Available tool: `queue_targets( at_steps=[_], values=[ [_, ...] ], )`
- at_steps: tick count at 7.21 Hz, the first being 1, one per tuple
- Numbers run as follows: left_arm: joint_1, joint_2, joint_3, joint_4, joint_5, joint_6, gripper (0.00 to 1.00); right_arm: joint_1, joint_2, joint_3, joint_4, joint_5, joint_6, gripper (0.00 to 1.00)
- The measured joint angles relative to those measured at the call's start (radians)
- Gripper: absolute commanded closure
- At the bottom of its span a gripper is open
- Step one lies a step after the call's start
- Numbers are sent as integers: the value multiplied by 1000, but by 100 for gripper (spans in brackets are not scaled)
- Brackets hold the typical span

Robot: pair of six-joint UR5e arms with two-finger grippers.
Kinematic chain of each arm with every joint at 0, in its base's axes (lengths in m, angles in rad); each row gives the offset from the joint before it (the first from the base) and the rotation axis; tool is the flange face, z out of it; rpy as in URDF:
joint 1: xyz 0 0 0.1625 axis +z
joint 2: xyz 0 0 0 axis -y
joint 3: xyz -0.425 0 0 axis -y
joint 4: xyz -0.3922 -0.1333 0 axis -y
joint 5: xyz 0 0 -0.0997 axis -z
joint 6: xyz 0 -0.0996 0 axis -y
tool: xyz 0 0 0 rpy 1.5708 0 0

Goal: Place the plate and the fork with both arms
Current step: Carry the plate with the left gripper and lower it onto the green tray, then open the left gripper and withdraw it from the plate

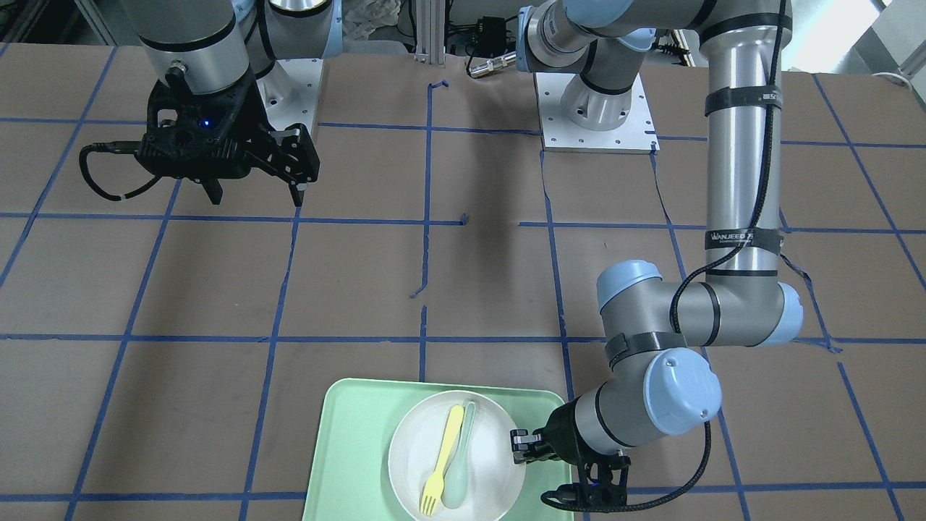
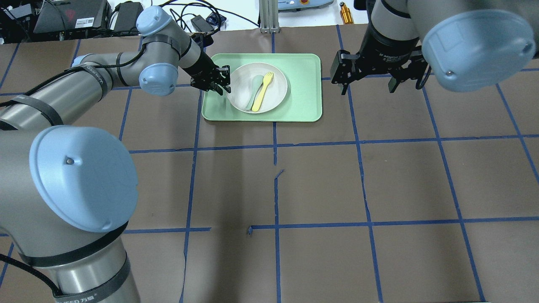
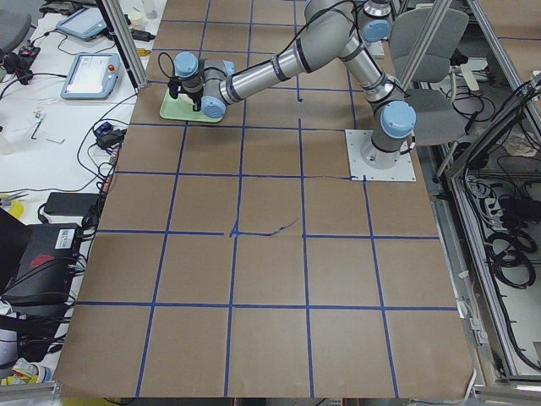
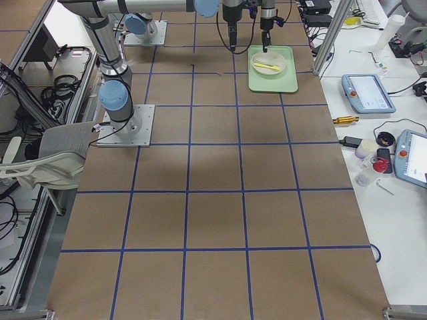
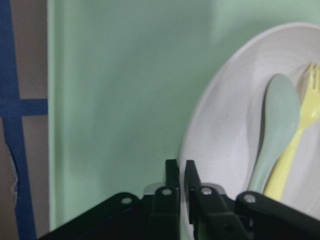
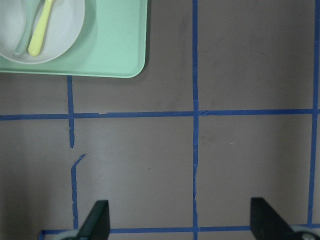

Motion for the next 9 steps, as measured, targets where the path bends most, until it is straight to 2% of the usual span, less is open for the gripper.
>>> queue_targets(
  at_steps=[1, 2, 5, 9],
  values=[
    [2, 38, -24, -8, 100, -1, 0, 0, 0, 0, 0, 0, 0, 0],
    [10, 90, -38, -38, 158, -2, 0, 0, 0, 0, 0, 0, 0, 0],
    [33, 307, -47, -277, 298, -1, 0, 0, 2, 1, -3, -1, -1, 0],
    [2, 586, -56, -607, 325, -60, 0, 1, 9, 0, -11, 0, 2, 0]
  ],
)
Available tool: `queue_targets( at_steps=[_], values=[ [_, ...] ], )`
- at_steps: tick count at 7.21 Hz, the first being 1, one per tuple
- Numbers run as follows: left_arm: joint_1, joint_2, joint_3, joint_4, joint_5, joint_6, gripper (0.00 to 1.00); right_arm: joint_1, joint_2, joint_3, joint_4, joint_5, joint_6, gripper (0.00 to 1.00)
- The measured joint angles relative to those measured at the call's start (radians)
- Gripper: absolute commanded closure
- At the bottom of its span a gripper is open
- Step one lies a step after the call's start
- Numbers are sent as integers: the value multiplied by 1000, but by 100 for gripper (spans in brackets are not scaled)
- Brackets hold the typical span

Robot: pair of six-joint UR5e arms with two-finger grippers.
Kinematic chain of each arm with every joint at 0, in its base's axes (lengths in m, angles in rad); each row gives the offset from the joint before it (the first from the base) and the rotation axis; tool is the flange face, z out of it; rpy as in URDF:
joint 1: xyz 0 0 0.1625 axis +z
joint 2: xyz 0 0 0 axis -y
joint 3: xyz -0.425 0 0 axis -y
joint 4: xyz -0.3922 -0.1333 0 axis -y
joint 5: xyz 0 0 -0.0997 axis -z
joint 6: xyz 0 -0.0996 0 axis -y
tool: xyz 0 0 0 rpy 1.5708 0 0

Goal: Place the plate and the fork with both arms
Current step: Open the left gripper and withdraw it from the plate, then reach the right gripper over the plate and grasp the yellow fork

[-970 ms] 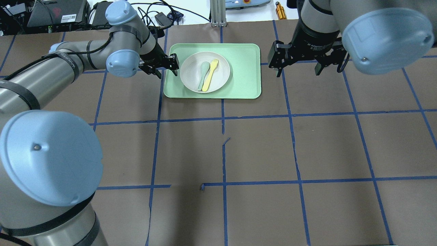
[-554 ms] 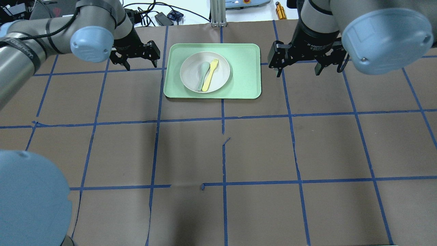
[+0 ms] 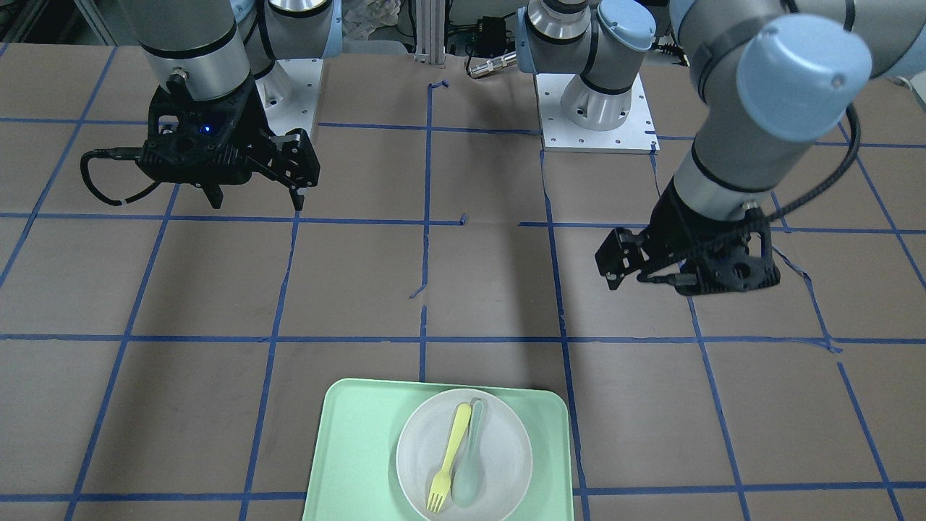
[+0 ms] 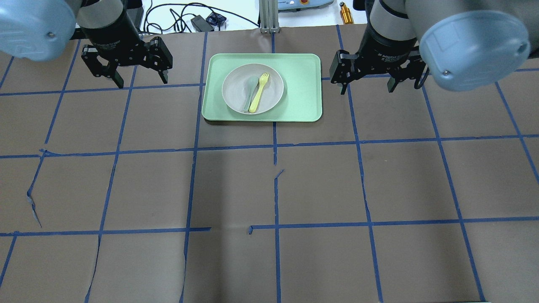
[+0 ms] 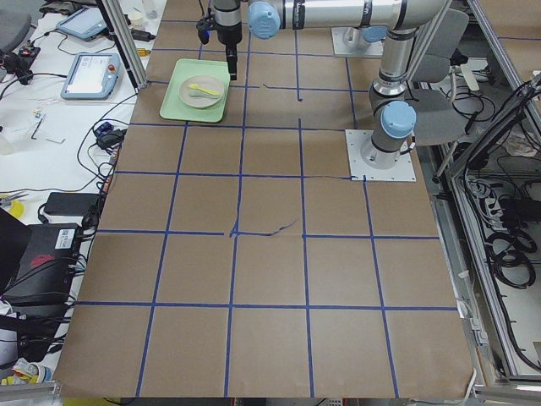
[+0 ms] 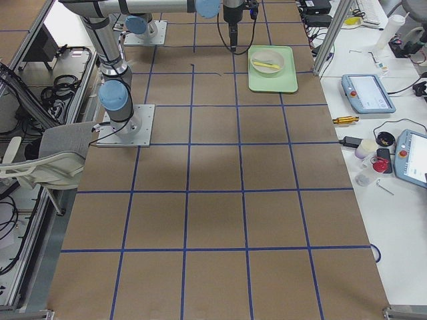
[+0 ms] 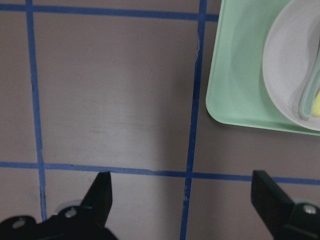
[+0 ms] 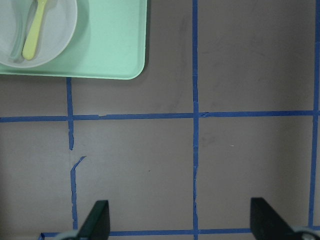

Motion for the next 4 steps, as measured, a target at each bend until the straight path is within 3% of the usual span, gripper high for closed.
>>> queue_targets(
  at_steps=[2, 4],
  values=[
    [-39, 69, -50, -53, 1, -16, 0, 35, 43, -16, -44, -1, 17, 0],
    [-49, 102, -107, -50, -3, -18, 0, 138, 198, -114, -154, -20, 118, 0]
  ],
)
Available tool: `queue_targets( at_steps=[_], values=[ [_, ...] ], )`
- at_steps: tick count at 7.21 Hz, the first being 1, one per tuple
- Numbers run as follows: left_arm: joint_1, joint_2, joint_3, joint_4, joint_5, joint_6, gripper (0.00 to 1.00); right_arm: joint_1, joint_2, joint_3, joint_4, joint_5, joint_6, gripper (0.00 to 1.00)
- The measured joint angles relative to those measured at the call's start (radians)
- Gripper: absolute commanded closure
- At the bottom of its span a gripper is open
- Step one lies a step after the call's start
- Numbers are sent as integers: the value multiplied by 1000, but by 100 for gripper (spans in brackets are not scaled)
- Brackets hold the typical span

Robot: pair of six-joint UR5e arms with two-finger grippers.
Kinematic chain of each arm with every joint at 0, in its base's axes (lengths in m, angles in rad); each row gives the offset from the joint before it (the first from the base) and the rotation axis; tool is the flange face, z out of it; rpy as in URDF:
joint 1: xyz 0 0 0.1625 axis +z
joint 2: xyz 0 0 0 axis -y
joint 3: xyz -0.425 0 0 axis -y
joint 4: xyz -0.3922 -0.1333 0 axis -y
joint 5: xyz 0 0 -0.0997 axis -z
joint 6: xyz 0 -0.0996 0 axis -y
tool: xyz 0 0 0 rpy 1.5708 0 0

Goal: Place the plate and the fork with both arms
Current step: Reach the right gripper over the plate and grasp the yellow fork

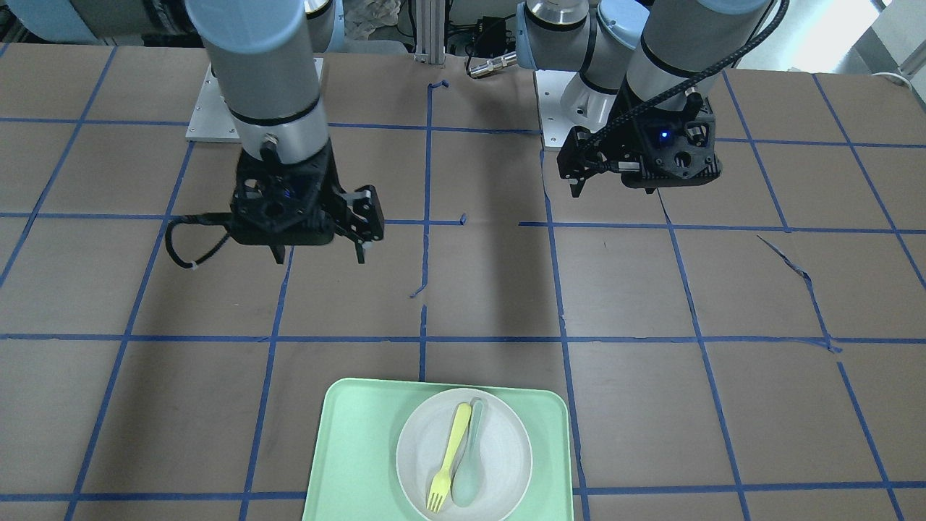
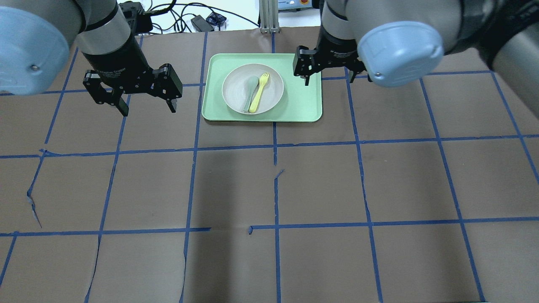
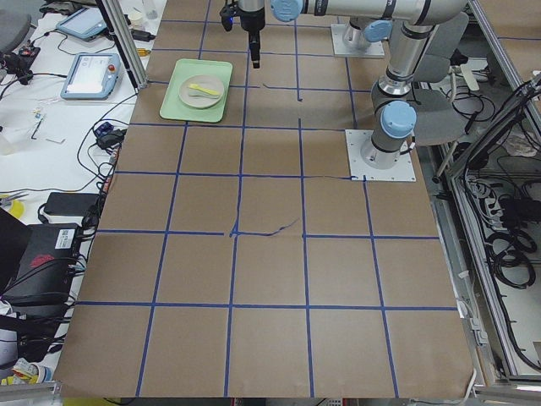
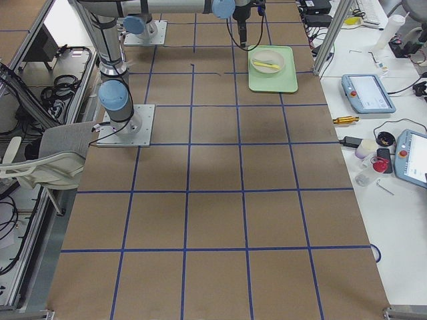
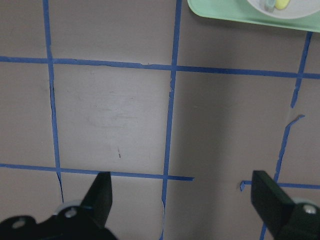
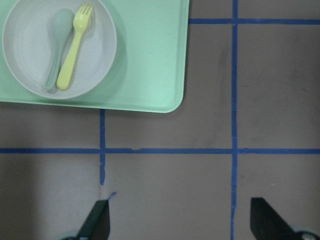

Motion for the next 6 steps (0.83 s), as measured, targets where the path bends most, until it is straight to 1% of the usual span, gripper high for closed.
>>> queue_targets(
  at_steps=[2, 3, 4, 6],
  values=[
    [-1, 18, -38, 2, -2, 2, 0, 63, 213, -185, -42, -27, 135, 0],
    [-1, 25, -53, 3, -1, 2, 0, 78, 301, -246, -82, -30, 200, 0],
    [-1, 30, -60, 4, -1, 2, 0, 90, 361, -274, -127, -31, 234, 0],
    [-1, 32, -63, 6, 0, 2, 0, 100, 464, -290, -228, -31, 264, 2]
  ],
)
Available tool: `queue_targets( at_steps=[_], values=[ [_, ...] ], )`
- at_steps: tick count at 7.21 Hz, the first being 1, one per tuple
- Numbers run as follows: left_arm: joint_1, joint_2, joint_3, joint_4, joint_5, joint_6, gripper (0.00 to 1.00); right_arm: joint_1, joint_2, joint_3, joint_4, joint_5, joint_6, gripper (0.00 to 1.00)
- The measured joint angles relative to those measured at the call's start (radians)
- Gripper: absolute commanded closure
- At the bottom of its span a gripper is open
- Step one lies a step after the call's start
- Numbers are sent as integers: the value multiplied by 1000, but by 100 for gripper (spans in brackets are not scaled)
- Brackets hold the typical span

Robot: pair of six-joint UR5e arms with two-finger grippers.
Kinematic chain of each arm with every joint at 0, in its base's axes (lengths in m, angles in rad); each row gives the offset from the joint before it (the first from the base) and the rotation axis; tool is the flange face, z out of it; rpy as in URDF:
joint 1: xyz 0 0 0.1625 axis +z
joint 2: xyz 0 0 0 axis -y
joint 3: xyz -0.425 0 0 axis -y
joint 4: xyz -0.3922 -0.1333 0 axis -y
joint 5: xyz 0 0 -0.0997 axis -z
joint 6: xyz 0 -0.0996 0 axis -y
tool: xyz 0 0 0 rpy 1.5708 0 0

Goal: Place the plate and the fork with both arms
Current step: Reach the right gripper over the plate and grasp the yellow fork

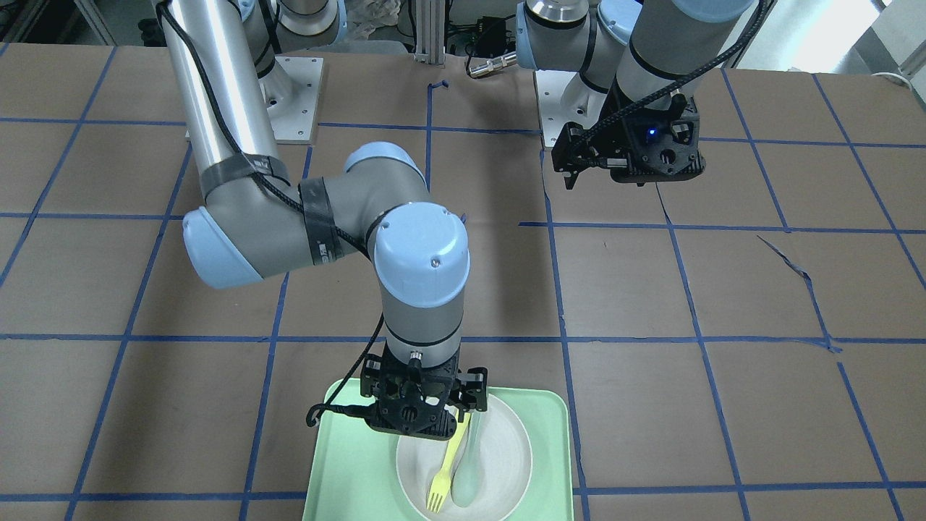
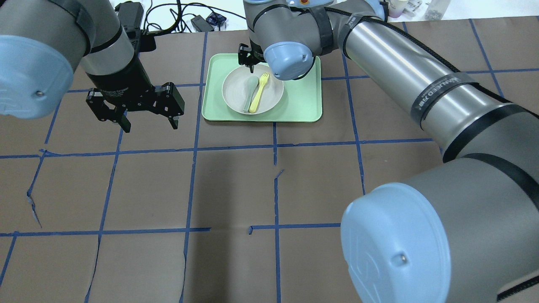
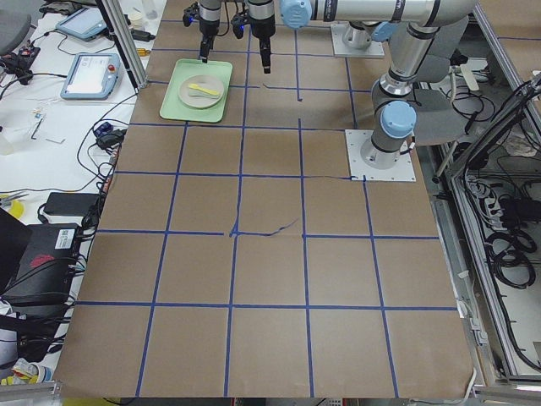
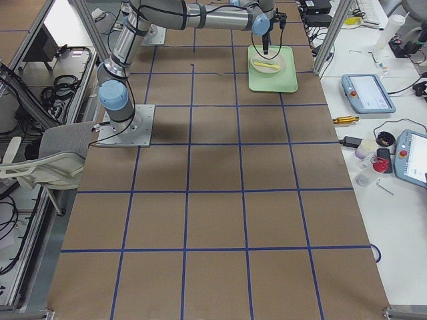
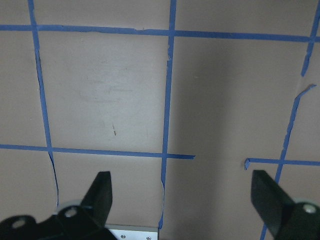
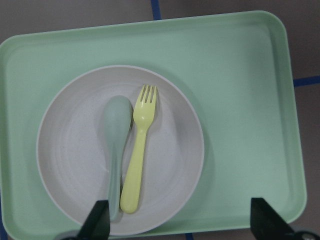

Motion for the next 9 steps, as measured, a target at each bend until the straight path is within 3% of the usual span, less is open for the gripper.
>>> queue_targets(
  at_steps=[1, 2, 6, 7, 9],
  values=[
    [0, 0, 0, 0, 0, -1, 0, 3, 42, -2, -39, 1, 27, 18],
    [0, 0, -1, 0, 1, -2, 0, 9, 76, -3, -67, 1, 58, 27],
    [1, 0, -1, 1, 2, -2, 0, 24, 125, -2, -90, 26, 98, 30],
    [1, 0, -1, 1, 2, -2, 0, 26, 131, 0, -90, 30, 99, 44],
    [1, -1, -1, 6, 1, -2, 0, 26, 139, 1, -91, 31, 95, 51]
  ],
)
